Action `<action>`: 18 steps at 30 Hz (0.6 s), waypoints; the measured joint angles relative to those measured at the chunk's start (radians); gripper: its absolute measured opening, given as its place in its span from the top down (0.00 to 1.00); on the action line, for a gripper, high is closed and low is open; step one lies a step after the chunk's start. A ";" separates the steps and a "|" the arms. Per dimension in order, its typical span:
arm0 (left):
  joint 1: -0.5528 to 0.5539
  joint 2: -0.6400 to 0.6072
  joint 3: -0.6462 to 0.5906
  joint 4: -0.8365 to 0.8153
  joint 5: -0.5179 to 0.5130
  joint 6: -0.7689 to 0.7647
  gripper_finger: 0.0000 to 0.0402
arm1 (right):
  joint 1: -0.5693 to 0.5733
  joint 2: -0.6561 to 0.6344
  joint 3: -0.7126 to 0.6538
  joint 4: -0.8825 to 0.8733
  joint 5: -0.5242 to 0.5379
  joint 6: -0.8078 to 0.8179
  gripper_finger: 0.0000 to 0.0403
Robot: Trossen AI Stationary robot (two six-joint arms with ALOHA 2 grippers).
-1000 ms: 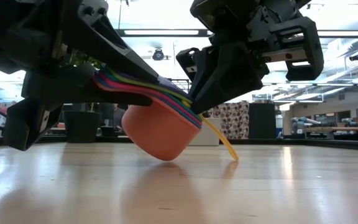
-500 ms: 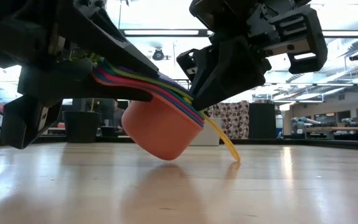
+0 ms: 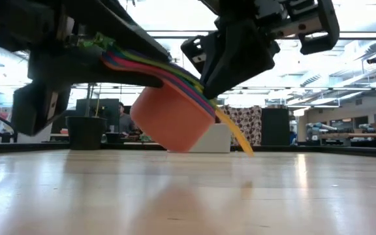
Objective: Nest measuring cups in basket
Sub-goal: Put the stacked measuring cups into the gray bin
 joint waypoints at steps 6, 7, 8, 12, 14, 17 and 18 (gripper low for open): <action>0.030 -0.050 -0.002 -0.042 0.043 0.061 0.82 | 0.000 -0.004 0.053 -0.102 0.016 -0.028 0.92; 0.037 -0.064 -0.002 -0.056 0.053 0.066 0.82 | 0.000 -0.004 0.063 -0.113 0.018 -0.028 0.92; 0.046 -0.075 -0.002 -0.067 0.061 0.070 0.82 | 0.000 -0.008 0.073 -0.128 0.018 -0.027 0.92; 0.073 -0.134 -0.002 -0.144 0.079 0.091 0.82 | -0.007 -0.028 0.118 -0.210 0.059 -0.030 0.92; 0.090 -0.169 -0.002 -0.198 0.098 0.100 0.82 | -0.014 -0.036 0.144 -0.262 0.087 -0.032 0.92; 0.119 -0.229 -0.001 -0.278 0.115 0.122 0.82 | -0.030 -0.055 0.177 -0.311 0.107 -0.033 0.92; 0.131 -0.248 0.000 -0.301 0.131 0.134 0.82 | -0.036 -0.065 0.181 -0.327 0.117 -0.033 0.92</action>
